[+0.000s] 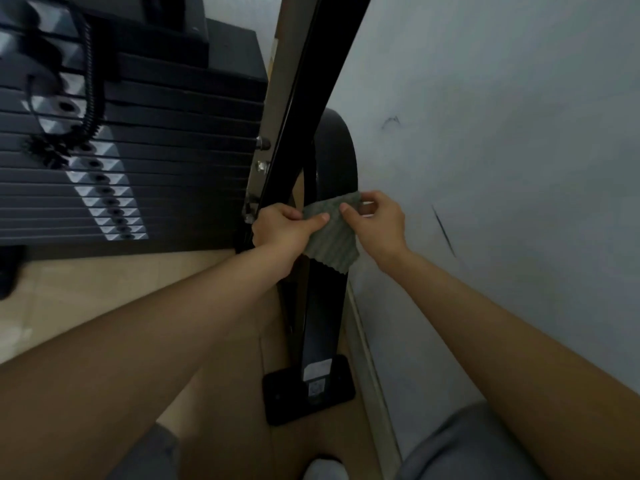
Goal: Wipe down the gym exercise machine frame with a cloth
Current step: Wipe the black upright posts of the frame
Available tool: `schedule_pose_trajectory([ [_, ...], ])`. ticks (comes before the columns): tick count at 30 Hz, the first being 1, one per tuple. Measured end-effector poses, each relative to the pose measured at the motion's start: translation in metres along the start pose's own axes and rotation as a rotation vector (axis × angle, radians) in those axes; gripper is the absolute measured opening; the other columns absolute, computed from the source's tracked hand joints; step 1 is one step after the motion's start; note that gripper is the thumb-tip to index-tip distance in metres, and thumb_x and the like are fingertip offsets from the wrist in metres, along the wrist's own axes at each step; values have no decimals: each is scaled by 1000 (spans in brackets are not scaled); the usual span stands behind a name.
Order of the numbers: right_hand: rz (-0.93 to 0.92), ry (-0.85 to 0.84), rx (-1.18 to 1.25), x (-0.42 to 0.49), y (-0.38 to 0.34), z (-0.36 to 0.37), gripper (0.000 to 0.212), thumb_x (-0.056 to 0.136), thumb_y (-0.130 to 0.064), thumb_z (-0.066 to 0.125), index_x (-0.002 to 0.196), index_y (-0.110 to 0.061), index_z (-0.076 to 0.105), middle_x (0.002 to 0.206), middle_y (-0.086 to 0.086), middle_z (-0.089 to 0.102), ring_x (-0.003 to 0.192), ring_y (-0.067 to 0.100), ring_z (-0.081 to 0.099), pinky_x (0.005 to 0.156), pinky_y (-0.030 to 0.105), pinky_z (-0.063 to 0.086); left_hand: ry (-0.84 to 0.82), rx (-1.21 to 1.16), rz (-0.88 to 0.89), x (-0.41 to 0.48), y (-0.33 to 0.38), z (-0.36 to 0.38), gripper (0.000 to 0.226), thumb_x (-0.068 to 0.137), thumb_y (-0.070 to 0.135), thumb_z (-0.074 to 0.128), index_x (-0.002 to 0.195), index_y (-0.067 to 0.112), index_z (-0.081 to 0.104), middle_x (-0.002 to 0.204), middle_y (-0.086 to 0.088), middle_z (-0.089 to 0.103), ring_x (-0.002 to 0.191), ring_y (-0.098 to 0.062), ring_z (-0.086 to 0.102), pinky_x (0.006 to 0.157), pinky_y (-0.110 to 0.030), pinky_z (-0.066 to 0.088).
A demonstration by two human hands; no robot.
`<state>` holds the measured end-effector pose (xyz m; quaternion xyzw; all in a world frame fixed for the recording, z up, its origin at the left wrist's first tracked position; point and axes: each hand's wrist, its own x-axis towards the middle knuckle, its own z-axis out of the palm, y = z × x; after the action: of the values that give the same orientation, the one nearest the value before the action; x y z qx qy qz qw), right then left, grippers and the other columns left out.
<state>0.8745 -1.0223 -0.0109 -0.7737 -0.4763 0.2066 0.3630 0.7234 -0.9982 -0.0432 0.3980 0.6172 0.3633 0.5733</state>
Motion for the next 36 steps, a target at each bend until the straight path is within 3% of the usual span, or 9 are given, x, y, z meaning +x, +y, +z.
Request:
schedule_pose_trajectory([
  [3, 110, -143, 101, -3, 19, -3, 22, 82, -22, 83, 98, -19, 67, 95, 11, 74, 92, 25, 73, 85, 46, 61, -27, 51, 5, -3, -19, -2, 47, 62, 43, 94, 88, 18, 63, 90, 2, 69, 84, -14, 69, 76, -35, 62],
  [6, 250, -289, 191, -15, 39, -6, 35, 84, -10, 80, 114, -3, 65, 108, 22, 72, 103, 34, 71, 91, 51, 58, -71, 126, 75, -10, -48, -4, 46, 63, 43, 94, 86, 20, 61, 89, 1, 69, 84, -14, 68, 77, -36, 61],
  [9, 392, -374, 185, -36, 61, 0, 45, 85, -2, 77, 123, 2, 54, 114, 17, 68, 106, 30, 68, 94, 48, 56, -95, 154, 114, -20, -81, -2, 46, 64, 39, 94, 81, 20, 56, 83, 1, 66, 78, -14, 66, 73, -36, 60],
  [15, 499, -498, 161, -51, 82, 6, 47, 83, 6, 75, 121, -6, 50, 107, 7, 64, 90, 14, 65, 62, 22, 59, -192, 188, 102, -33, -119, -6, 46, 68, 27, 94, 88, 7, 57, 81, -1, 61, 73, -10, 58, 64, -22, 51],
  [19, 573, -586, 134, -57, 100, 9, 58, 81, 2, 79, 131, -7, 52, 123, 11, 65, 109, 23, 67, 85, 36, 61, -214, 201, 83, -33, -135, -4, 48, 62, 27, 96, 73, 14, 52, 76, 0, 59, 74, -11, 58, 68, -29, 54],
  [23, 656, -691, 103, -71, 121, 13, 47, 83, 2, 77, 125, -10, 59, 122, 10, 68, 113, 24, 67, 96, 46, 57, -185, 161, 58, -47, -172, 1, 49, 63, 31, 96, 79, 14, 53, 78, 2, 62, 75, -13, 60, 66, -25, 53],
  [27, 706, -679, 71, -101, 150, 28, 67, 83, 7, 74, 142, -6, 45, 112, 4, 66, 110, 24, 67, 94, 44, 58, -203, 255, 33, -63, -214, 2, 53, 59, 50, 92, 77, 21, 52, 82, -1, 68, 80, -17, 67, 74, -41, 60],
  [32, 778, -680, 33, -142, 175, 49, 48, 91, 1, 69, 136, -9, 54, 119, 7, 67, 102, 20, 67, 75, 32, 60, -406, 502, -67, -64, -228, -3, 47, 68, 45, 91, 74, 20, 51, 80, 1, 61, 80, -14, 58, 72, -32, 52],
  [36, 785, -644, 18, -142, 177, 51, 39, 90, 4, 67, 126, -8, 60, 117, 8, 68, 103, 23, 67, 73, 32, 60, -486, 607, -149, -69, -231, 0, 42, 77, 41, 85, 73, 20, 49, 78, 3, 56, 72, -9, 51, 70, -28, 47],
])
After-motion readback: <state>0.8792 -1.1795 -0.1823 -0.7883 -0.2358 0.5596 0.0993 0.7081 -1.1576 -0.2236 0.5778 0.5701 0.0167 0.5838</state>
